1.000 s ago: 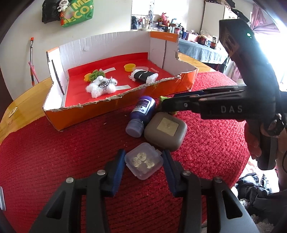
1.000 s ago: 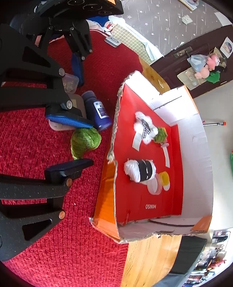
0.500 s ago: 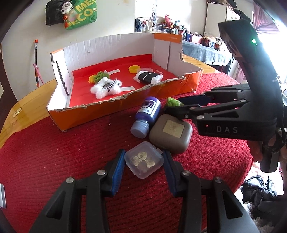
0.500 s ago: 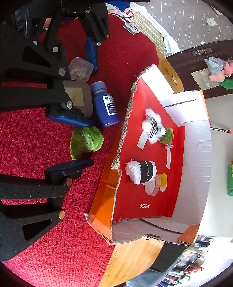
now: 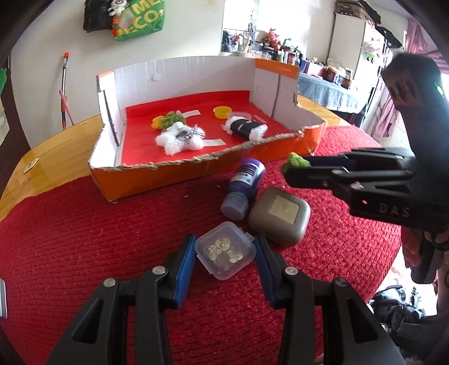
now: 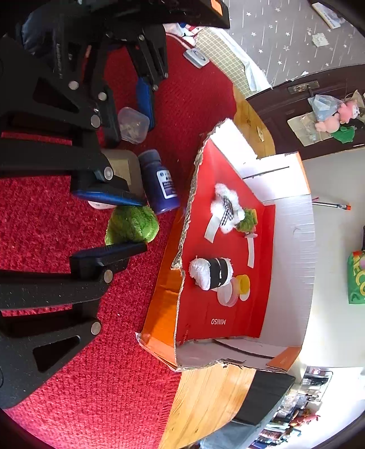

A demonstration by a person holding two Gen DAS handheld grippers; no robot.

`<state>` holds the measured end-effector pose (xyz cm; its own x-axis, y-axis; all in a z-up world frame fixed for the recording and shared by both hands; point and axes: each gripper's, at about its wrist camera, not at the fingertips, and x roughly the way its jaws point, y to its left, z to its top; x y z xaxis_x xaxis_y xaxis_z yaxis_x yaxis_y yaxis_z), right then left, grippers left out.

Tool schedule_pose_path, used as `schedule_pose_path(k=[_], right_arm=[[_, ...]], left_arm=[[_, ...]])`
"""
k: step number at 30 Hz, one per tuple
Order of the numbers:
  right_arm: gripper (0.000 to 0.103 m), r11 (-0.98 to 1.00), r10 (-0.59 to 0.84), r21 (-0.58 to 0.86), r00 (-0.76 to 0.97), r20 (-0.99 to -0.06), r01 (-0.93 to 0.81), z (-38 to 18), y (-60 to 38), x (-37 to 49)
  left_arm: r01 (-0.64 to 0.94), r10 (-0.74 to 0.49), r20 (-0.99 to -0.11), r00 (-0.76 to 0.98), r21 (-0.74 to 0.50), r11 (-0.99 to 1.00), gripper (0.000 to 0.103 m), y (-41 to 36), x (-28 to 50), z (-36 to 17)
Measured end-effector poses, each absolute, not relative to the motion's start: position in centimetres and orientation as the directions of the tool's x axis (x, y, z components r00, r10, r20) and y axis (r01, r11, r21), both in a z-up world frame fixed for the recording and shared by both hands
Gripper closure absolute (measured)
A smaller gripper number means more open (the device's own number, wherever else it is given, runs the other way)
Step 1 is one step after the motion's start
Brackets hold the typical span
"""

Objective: Organize objects
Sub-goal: 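Lift and carry the clear box and green pompom over the box with both grippers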

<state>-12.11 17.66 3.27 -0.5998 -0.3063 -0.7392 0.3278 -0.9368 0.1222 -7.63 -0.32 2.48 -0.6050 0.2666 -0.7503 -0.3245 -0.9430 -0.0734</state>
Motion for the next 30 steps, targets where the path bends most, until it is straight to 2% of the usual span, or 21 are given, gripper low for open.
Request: schedule_pose_path(k=[14,30], right_arm=[[0.079,-0.918,-0.358,0.139,-0.626,-0.693,0.371,6.5,16.8,-11.2],[0.079,-0.913,-0.367,0.146,-0.614,-0.698,0.380,6.2,16.9,-11.8]], left_arm=[[-0.307,0.278,-0.687,-0.672,-0.083,-0.948,0.059,-1.8,-8.7,6.6],[-0.303,0.275,-0.699,-0.660,-0.087,-0.949,0.059,-1.6,-10.2,6.7]])
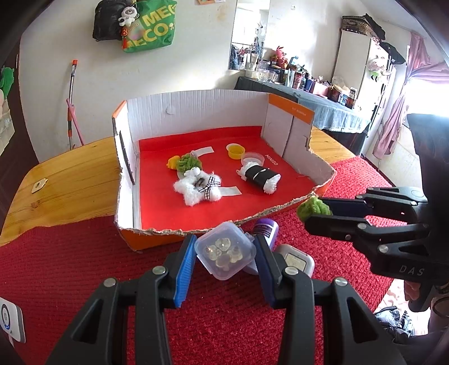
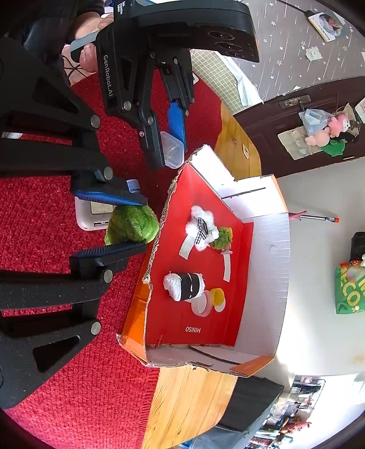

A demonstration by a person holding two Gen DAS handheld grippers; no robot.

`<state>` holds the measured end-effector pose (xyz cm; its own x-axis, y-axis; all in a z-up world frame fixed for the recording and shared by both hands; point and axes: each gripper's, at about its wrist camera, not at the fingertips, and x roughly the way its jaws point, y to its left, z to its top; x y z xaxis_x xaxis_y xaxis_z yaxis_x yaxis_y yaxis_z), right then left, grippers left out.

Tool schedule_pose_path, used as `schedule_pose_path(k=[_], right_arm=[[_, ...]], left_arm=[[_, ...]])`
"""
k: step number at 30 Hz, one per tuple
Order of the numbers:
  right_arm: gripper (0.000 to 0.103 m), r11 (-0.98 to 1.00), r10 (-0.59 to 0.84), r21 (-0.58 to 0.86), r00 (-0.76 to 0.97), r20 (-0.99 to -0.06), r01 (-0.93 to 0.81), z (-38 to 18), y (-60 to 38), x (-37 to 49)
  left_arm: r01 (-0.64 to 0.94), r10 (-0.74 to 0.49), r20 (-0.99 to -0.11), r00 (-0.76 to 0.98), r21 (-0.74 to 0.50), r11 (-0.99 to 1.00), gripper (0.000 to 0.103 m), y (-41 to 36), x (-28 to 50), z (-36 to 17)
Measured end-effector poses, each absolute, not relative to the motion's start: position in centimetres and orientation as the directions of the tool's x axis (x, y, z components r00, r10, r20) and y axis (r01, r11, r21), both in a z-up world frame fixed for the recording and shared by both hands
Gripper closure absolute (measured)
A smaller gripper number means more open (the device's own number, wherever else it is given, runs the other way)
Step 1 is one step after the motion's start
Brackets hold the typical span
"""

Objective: Organize objects
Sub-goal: 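Lift and carry the clear box and green pompom over the box with both grippers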

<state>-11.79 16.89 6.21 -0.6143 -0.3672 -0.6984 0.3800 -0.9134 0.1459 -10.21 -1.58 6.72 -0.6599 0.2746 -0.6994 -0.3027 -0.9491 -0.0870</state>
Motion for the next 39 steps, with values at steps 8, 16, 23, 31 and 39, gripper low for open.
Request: schedule_pose_path(k=[8,16,23,31,39], right_arm=[[0.079,-0.910,-0.377,0.154,-0.613,-0.694,0.386,6.6,17.0,-12.0],[0.079,-0.908,-0.378,0.144,-0.618,-0.690,0.394,7.3,17.0,-12.4],[0.079,-0.904,-0.380,0.136,-0.617,-0.689,0.405,7.6,16.7,-12.9],[0.079,-0.902,-0.383,0.136,-0.613,-0.691,0.410,7.9,16.9,-13.9],[0.079,-0.901,-0.387,0.145,-0.603,-0.697,0.410,8.1,17.2,-15.7]], left_arm=[[-0.303,0.274,-0.696,-0.663,-0.085,-0.949,0.059,-1.6,-10.7,7.2],[-0.308,0.277,-0.693,-0.666,-0.082,-0.948,0.059,-1.5,-11.7,7.9],[-0.309,0.277,-0.697,-0.661,-0.084,-0.947,0.059,-1.4,-12.7,8.0],[-0.303,0.266,-0.703,-0.660,-0.076,-0.950,0.059,-1.5,-14.2,8.4],[-0.301,0.272,-0.723,-0.635,-0.093,-0.949,0.059,-1.7,-15.8,7.9]])
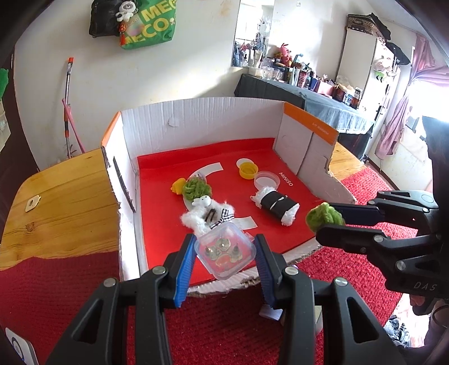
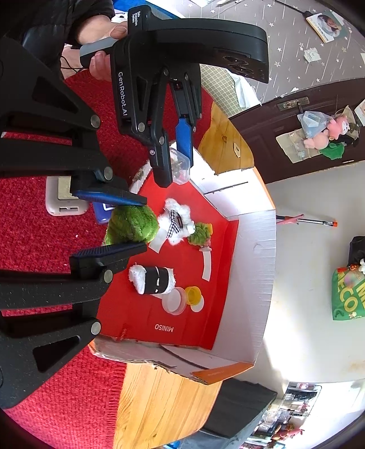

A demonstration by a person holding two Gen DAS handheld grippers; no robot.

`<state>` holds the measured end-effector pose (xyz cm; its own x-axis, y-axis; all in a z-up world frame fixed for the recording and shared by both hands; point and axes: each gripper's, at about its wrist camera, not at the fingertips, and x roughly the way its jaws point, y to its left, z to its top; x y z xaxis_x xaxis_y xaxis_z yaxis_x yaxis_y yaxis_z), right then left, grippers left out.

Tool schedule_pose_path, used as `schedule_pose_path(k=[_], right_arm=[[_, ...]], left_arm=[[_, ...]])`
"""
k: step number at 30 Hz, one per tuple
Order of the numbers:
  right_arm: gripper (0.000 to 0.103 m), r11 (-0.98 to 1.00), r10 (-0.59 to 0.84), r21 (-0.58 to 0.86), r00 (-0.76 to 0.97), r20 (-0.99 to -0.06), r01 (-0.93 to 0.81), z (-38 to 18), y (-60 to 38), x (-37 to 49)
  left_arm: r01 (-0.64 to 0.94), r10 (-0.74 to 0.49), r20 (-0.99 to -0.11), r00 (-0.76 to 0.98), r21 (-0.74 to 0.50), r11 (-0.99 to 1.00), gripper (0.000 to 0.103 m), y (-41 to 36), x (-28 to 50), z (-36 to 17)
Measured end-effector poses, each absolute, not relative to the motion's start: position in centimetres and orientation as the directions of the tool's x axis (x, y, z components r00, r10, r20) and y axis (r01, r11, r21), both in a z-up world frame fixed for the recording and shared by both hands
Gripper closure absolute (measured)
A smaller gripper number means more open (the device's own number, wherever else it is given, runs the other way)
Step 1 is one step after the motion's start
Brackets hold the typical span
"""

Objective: Organize objects
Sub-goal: 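Lift and carry the clear box and green pompom over the box with both grippers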

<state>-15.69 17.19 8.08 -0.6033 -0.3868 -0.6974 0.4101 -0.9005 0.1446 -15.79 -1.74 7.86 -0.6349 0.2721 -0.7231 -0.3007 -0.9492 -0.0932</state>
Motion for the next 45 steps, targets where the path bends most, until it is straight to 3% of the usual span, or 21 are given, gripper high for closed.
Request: schedule_pose_path(k=[45], right_arm=[[0.079,-0.900,-0.374,0.190,-0.474,-0.797,0.391,3.0,17.0,-21.8]], left_arm=[[-0.340,0.285,-0.819,-0.497,-0.119,-0.933,0.059,-1.1,-20.4,3.6]])
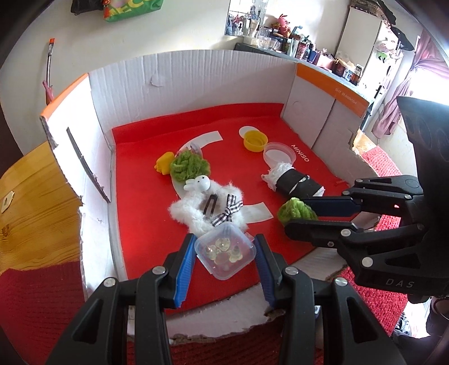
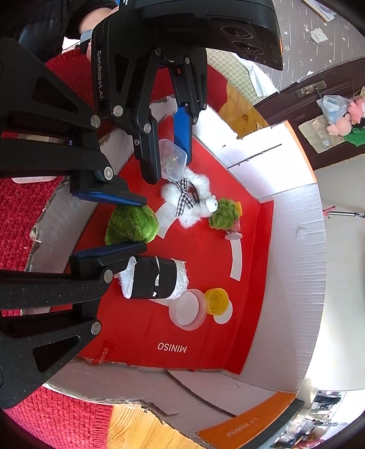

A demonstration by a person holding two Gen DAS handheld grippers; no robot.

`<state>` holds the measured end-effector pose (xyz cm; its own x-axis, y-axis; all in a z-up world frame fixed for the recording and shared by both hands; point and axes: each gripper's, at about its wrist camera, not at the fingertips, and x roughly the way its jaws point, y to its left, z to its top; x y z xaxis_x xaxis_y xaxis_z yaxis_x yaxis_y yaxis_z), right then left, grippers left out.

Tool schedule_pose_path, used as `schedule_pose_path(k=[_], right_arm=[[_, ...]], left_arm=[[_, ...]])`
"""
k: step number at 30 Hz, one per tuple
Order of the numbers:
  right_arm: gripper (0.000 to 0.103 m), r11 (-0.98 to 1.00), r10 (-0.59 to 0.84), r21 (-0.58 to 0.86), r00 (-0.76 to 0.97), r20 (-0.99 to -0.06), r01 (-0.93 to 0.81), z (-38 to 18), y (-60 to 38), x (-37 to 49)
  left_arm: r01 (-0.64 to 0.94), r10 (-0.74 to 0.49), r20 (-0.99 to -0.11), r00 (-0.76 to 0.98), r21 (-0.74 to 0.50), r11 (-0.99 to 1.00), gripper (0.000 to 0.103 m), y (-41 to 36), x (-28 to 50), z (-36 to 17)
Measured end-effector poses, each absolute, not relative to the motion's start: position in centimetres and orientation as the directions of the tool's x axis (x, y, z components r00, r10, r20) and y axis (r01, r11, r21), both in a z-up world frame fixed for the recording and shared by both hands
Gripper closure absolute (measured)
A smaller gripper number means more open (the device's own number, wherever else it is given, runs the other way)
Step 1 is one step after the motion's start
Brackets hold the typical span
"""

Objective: Organize objects
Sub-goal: 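Lift and carry the clear box and green pompom over the box with both grippers, then lower the clear box and pompom onto the red mat and open both grippers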

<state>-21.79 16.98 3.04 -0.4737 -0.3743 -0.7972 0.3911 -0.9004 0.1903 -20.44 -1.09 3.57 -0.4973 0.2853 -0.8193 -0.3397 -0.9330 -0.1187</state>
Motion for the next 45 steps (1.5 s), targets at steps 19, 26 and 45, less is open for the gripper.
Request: schedule_pose_path(k=[19,26,45], right_arm=[[0.079,-0.925,-0.316,0.141,-0.510,-0.800,0.353,2.7,17.8,-22.7],[0.079,-0.945,-0.248,0.075,-0.549,-0.799,0.318,2.9,18.2,-23.0],[0.079,-0.954,-0.231,0.075,-0.549,-0.803,0.291,2.9,18.7,-23.1]], left_arm=[[-0.325,0.281,-0.820,-0.499,-0.124,-0.938,0.059,-1.4,-21.8,3.3],[-0.307,0.275,-0.818,-0.505,-0.127,-0.943,0.059,-1.5,-22.6,3.1],[-0.279,0.261,-0.817,-0.513,-0.129,-0.952,0.059,-1.6,-23.1,3.1]])
